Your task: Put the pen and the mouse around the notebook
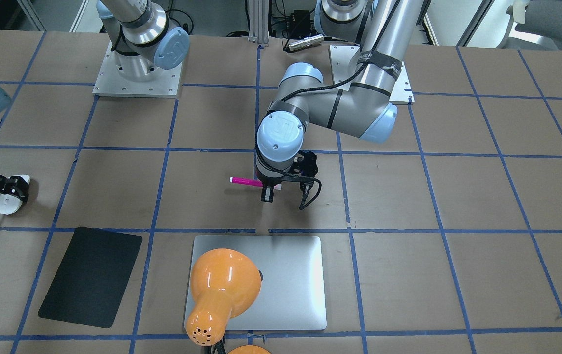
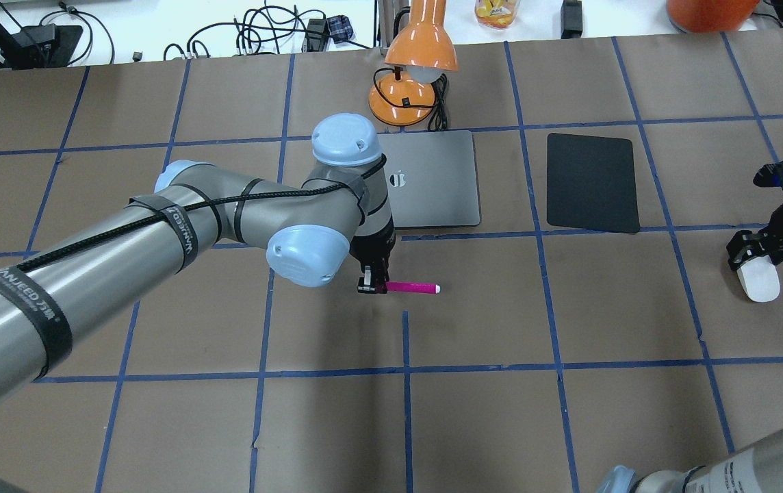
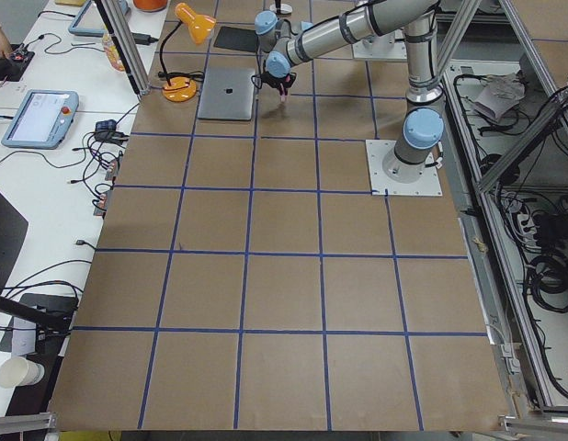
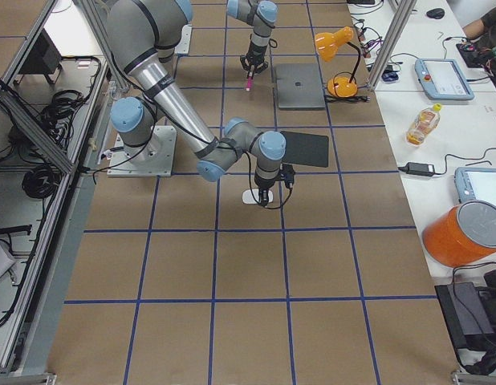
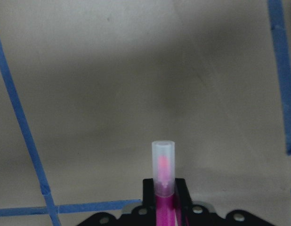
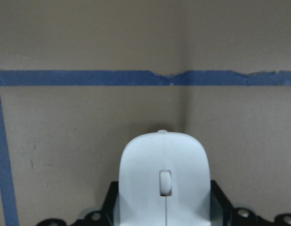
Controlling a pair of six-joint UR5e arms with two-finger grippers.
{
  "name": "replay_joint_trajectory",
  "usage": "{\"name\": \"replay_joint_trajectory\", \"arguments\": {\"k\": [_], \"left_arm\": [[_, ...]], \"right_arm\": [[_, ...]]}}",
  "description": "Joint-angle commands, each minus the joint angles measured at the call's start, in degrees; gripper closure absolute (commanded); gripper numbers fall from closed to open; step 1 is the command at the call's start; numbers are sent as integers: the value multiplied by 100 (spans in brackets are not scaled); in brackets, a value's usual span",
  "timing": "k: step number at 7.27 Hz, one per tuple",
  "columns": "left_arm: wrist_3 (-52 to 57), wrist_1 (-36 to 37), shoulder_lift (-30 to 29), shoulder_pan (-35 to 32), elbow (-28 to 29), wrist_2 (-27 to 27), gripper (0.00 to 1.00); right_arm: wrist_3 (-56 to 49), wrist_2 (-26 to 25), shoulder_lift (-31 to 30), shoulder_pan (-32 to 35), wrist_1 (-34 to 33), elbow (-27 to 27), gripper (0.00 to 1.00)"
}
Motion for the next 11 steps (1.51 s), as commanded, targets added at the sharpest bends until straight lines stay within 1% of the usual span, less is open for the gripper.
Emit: {"name": "replay_joint_trajectory", "arguments": {"k": [1,2,3,4,5,6,7,8,9,10,11], "left_arm": [[-216,35,-212,-49,35,115,21],[-164,79,-177,-24,70,211,0],[71,114,14,55,88,186,0],[952,-60,199,160,62,230,0],[2362,-644,401,440,62,291,0],[3812,-1059,708,773,96,361,0],[4888,-1263,1033,1090,106,379,0],[5812,-1518,1384,1319,114,397,0],[7126,-1860,1762,1487,132,440,0],[8140,-2046,2035,1549,245,650,0],[9099,-2204,2107,1611,455,695,0]], "right_arm": [[35,22,-102,18,9,-59,49],[253,57,-111,44,70,-181,50],[316,14,-111,227,97,-339,50],[569,22,-111,473,97,-454,50],[998,31,-111,806,88,-568,49],[1481,40,-42,1183,88,-752,49],[1929,83,37,1474,88,-928,49],[2143,101,247,1695,88,-1173,49],[2449,154,545,1914,88,-1515,49],[2661,224,870,2195,88,-1919,48],[2985,242,1134,2354,280,-2288,48]]}}
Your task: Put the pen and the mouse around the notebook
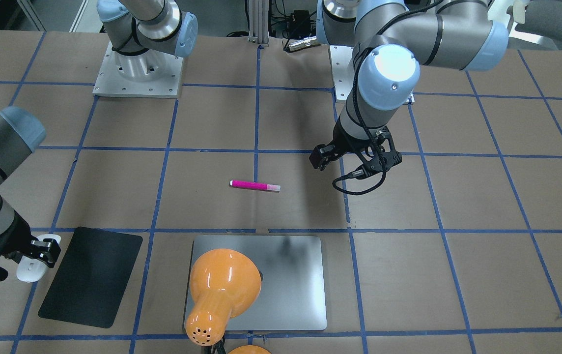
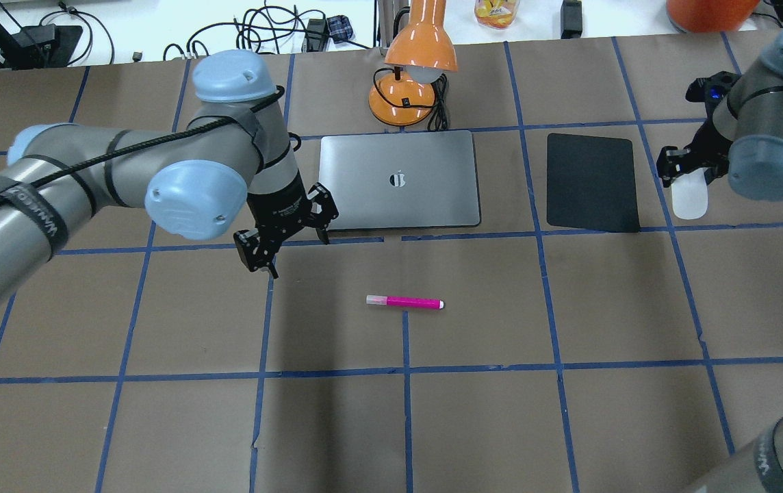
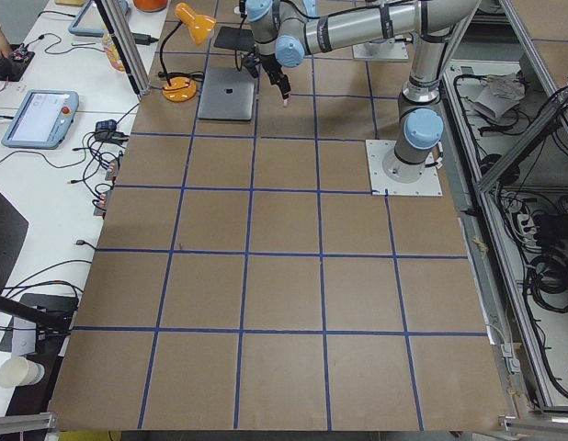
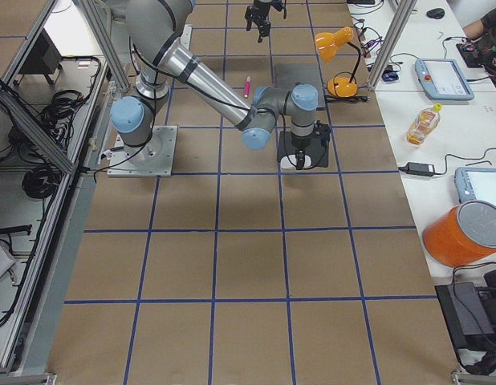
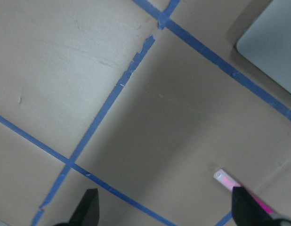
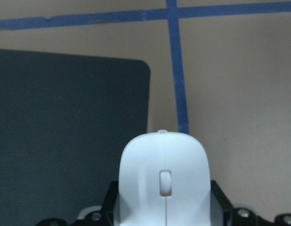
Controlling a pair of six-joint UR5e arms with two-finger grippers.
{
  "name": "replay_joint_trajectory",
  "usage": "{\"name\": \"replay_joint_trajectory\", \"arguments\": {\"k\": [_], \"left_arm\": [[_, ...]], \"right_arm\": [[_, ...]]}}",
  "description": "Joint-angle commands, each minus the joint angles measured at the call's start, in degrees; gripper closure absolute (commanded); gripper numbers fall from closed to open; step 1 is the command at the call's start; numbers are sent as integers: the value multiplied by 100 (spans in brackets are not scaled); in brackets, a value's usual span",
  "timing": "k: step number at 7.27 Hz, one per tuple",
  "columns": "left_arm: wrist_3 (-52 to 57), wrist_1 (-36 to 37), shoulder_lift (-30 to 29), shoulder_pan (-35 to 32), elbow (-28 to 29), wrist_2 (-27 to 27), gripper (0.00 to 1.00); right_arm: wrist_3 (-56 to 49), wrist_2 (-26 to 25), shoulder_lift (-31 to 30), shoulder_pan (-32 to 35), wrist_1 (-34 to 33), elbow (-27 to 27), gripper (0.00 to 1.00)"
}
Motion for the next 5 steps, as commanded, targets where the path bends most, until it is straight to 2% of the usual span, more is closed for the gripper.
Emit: {"name": "replay_joint_trajectory", "arguments": {"k": [1,4,5], "left_arm": [[2101,-392,296,74,489,108,0],[2276,-412,402,47,861,38,0],[2259,-429,394,38,1122,99,0]], "right_arm": [[731,44,472,482,367,-741,48],[919,18,596,739,396,-762,47],[919,27,605,739,413,-753,44]]}}
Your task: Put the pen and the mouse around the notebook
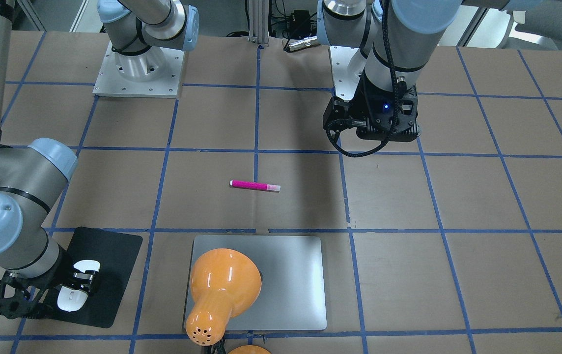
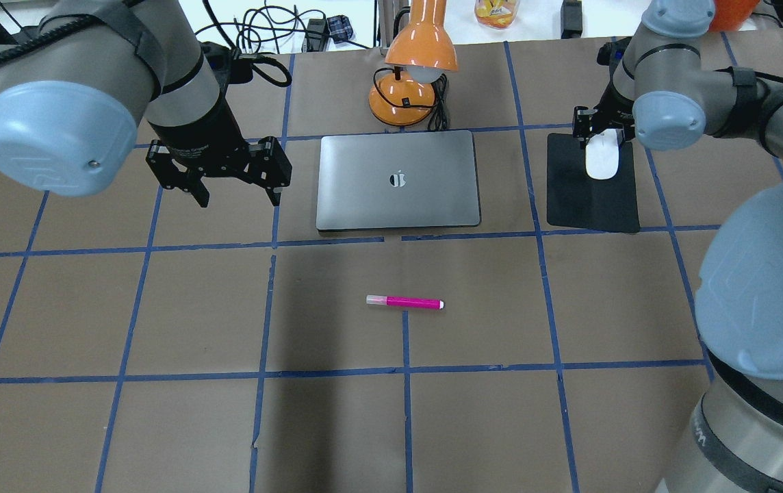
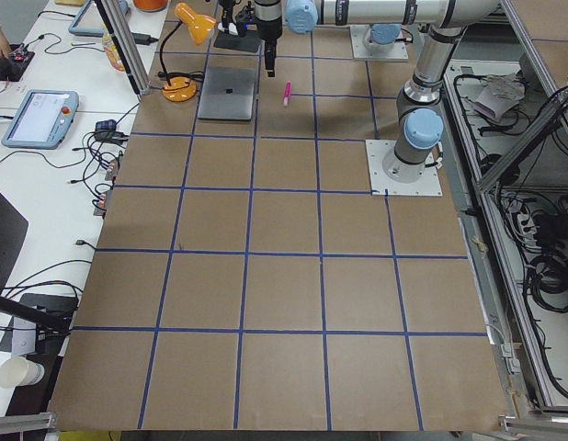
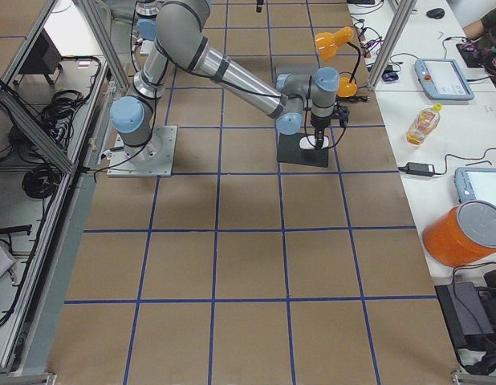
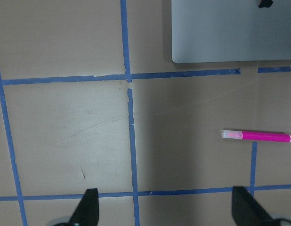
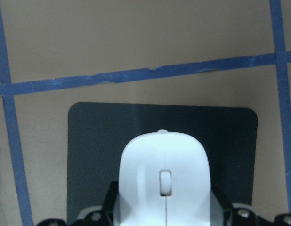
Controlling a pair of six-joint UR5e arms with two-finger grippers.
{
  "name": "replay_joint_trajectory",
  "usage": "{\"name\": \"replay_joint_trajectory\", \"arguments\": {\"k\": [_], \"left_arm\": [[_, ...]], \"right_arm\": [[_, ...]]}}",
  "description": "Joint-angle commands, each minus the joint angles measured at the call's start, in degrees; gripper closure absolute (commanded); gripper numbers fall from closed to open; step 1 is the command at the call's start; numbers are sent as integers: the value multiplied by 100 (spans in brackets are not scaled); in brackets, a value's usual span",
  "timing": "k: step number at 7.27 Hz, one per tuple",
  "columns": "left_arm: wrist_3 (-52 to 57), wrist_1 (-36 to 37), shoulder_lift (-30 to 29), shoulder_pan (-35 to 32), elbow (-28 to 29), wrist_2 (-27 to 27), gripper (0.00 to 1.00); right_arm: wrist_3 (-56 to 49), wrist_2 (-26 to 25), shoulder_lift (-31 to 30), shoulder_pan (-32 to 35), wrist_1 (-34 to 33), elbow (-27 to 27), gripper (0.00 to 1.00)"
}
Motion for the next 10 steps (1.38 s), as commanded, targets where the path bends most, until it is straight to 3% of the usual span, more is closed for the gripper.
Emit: {"name": "replay_joint_trajectory", "arguments": {"k": [1,3,5,8,10], "left_arm": [[-15,-2,-95,-19,565,36,0],[3,24,-219,-36,613,-33,0],[37,77,-245,-36,595,1,0],[20,-11,-167,-10,578,45,0],[47,-11,-140,-1,560,1,0]], "right_arm": [[14,-3,28,16,-1,33,30],[-12,-3,2,16,-10,43,1],[-4,-38,-321,16,329,25,0],[67,-99,-1918,85,2532,-10,0],[145,-64,-2816,357,3545,42,0]]}}
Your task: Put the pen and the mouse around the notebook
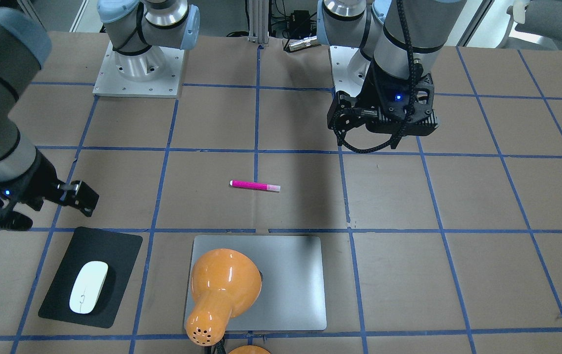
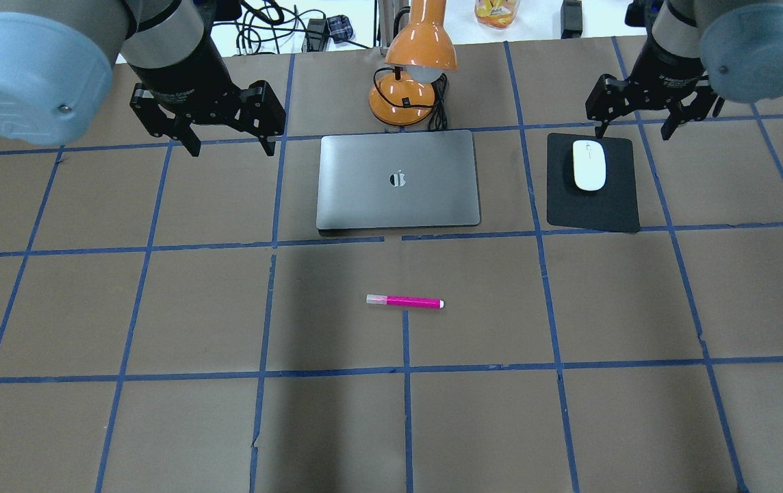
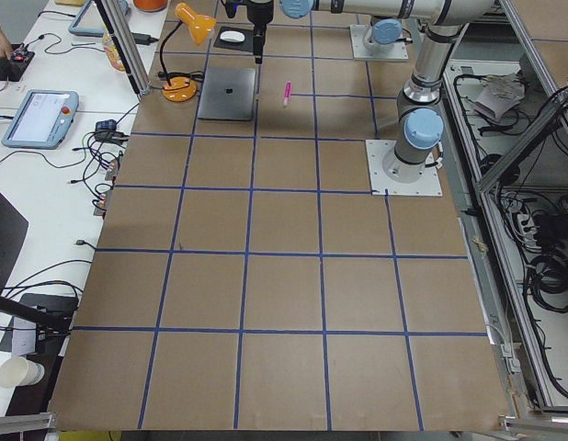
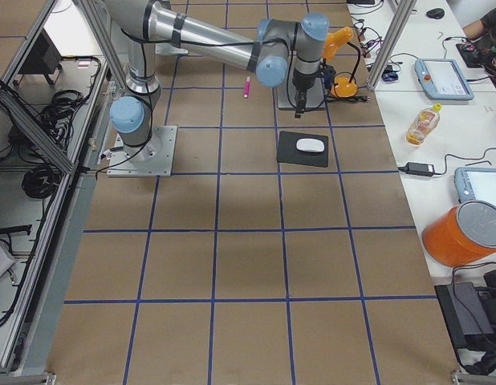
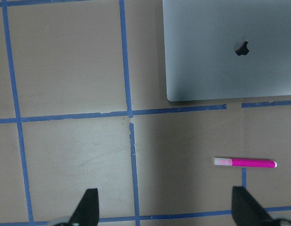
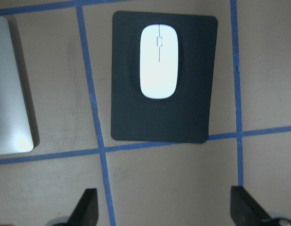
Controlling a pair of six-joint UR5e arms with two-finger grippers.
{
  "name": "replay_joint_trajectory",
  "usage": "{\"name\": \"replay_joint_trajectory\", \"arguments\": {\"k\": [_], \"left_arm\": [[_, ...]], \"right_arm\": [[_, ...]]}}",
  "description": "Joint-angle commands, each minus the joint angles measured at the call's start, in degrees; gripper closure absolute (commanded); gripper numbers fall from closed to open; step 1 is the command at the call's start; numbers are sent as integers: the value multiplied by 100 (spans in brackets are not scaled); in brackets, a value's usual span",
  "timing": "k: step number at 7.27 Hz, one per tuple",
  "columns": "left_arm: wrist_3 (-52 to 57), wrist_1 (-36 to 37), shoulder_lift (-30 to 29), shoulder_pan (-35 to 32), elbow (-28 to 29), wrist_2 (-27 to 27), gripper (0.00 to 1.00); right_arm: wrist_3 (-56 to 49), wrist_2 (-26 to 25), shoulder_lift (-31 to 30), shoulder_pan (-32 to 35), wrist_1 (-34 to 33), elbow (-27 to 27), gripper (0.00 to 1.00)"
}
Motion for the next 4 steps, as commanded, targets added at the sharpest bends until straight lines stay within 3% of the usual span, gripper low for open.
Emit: {"name": "replay_joint_trajectory", "arguments": {"k": [1,4], "left_arm": [[10,-2,32,3,-8,-14,0],[10,16,50,38,0,-14,0]], "right_arm": [[140,-36,-705,272,1125,34,0],[650,52,-1067,597,1201,236,0]]}}
